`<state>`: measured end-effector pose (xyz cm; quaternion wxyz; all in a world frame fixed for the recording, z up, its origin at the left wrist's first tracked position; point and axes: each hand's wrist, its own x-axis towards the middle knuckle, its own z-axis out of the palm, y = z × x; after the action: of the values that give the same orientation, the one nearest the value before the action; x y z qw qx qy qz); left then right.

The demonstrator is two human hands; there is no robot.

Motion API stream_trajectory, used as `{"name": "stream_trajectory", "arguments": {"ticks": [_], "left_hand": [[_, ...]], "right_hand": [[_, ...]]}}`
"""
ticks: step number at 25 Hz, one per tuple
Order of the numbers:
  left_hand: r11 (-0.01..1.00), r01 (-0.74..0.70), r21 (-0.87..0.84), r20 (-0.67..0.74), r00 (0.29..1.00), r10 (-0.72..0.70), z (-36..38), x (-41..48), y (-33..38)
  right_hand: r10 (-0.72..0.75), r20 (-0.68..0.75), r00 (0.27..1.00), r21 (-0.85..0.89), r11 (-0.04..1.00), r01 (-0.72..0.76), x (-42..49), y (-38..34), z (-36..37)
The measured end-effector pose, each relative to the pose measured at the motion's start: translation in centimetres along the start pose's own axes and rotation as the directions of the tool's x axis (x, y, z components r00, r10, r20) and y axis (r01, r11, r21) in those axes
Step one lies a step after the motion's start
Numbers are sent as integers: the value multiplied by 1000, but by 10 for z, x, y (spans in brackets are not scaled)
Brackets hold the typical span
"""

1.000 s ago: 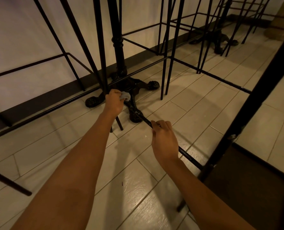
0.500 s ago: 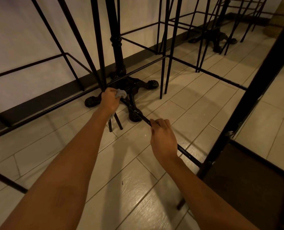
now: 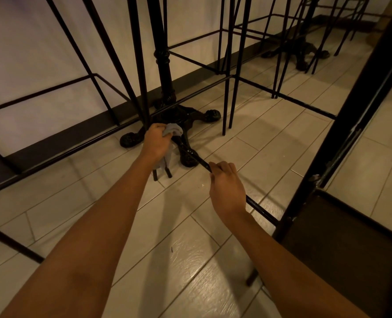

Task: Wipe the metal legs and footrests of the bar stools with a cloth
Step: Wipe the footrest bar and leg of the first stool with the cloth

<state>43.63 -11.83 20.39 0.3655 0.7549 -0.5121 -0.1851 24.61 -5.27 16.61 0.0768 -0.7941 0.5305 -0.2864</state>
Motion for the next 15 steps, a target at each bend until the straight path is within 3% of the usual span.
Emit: {"name": "stream_trajectory", "arguments": {"ticks": [15], "left_hand": [[998, -63, -12, -7, 998, 63, 17, -36, 11]], "right_hand": [[22, 63, 998, -15, 1000, -21, 1, 0, -1]]}}
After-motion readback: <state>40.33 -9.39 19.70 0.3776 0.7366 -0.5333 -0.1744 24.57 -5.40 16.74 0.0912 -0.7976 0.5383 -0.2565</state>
